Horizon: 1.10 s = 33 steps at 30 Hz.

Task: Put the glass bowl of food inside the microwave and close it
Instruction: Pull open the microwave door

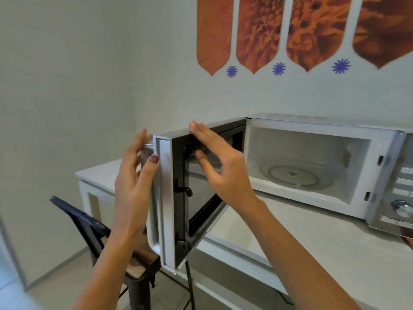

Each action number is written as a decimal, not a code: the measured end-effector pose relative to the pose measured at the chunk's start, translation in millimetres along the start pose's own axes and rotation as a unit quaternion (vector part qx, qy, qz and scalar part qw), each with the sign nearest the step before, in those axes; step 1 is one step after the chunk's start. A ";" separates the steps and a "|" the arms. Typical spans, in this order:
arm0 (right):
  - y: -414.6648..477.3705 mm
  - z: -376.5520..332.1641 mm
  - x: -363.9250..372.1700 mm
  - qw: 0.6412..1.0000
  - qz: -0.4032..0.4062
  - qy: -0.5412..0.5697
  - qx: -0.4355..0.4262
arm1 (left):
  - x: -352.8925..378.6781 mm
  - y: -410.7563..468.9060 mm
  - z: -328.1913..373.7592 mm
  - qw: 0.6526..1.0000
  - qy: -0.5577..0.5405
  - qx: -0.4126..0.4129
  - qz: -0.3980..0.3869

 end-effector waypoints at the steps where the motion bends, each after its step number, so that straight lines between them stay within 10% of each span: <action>1: -0.4 1.4 6.8 1.000 -0.002 -0.003 0.001 | -3.3 2.3 3.8 1.000 0.014 0.020 0.005; 33: -8.8 12.0 13.3 0.995 0.089 -0.042 -0.023 | 8.0 -4.5 51.6 0.938 0.210 0.260 0.092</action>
Point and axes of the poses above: each hand's wrist, its own y-axis towards the middle knuckle, its own x-axis out of the palm, z = x × y, the point moved 9 cm from there along y, towards the middle knuckle, and after that the axes turned 10 degrees about z, right-handed, at the moved point
